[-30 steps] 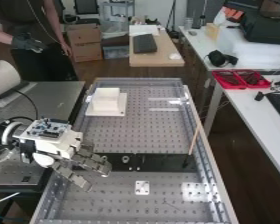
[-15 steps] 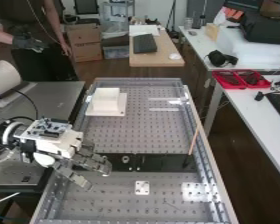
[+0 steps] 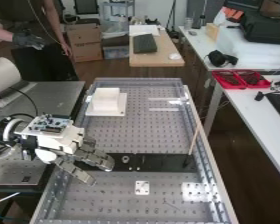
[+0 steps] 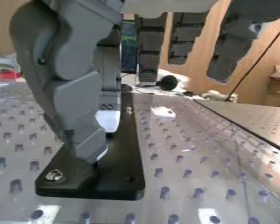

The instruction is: Grab the smaller nut and place it in the white container

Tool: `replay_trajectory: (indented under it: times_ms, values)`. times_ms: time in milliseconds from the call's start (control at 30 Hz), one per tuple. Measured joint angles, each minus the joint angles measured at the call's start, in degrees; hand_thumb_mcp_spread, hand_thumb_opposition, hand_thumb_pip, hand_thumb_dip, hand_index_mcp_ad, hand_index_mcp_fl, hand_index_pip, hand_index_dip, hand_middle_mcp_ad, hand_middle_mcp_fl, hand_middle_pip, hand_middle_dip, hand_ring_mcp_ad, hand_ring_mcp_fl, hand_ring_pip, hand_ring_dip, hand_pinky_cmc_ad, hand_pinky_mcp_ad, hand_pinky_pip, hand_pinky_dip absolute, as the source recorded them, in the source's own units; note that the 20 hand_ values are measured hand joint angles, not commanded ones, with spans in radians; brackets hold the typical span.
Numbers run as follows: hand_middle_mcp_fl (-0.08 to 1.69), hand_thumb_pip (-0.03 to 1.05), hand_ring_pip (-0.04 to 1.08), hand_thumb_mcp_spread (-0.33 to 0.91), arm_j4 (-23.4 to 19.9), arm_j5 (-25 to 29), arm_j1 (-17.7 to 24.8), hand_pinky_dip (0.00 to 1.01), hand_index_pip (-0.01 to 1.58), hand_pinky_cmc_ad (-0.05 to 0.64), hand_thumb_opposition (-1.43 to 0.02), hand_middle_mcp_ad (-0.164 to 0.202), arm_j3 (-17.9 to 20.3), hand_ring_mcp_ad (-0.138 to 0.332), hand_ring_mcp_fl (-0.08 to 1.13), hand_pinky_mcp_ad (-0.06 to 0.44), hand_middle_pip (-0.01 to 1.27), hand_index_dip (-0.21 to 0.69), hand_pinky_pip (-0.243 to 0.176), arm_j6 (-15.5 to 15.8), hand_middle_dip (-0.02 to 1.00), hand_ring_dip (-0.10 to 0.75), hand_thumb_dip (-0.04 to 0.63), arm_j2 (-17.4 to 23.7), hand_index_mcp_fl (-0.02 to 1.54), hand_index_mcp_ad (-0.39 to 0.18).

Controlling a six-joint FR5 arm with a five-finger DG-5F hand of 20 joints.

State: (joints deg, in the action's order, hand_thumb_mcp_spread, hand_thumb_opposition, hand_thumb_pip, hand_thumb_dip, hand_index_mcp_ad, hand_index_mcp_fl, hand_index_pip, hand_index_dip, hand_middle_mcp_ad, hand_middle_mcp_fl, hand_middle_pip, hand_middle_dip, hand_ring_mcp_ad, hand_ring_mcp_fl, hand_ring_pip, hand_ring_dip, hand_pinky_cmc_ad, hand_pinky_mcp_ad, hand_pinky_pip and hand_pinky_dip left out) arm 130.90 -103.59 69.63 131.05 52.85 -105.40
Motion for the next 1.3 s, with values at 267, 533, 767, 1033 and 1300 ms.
replay_trajectory:
  times_ms: [267,533,767,1033,1300]
  values:
    - [0.21,0.58,0.11,0.49,2.3,-1.4,1.5,0.21,1.52,0.365,-0.96,0.052,-0.9,0.094,0.02,0.295,0.13,0.080,0.051,-0.2,0.30,0.152,0.218,2.1,0.38,-0.199]
    - [0.21,0.58,0.10,0.49,6.2,-6.3,6.1,0.21,1.52,0.365,-0.96,0.056,-2.7,0.094,0.03,0.295,0.13,0.080,0.051,-0.3,0.30,0.152,0.218,4.0,0.38,-0.199]
    - [0.23,0.58,0.11,0.49,9.1,-12.2,12.4,0.21,1.52,0.365,-0.96,0.056,-5.0,0.094,0.03,0.295,0.13,0.077,0.051,-1.6,0.30,0.152,0.218,3.9,0.38,-0.199]
    - [0.23,0.58,0.11,0.49,11.6,-18.1,18.4,0.21,1.52,0.365,-0.96,0.054,-8.5,0.087,0.03,0.293,0.13,0.079,0.052,-3.6,0.31,0.152,0.218,1.8,0.38,-0.199]
    - [0.23,0.58,0.10,0.49,13.3,-20.6,21.3,0.21,1.52,0.365,-0.96,0.051,-11.2,0.087,0.03,0.293,0.14,0.082,0.052,-4.6,0.32,0.152,0.218,0.0,0.38,-0.199]
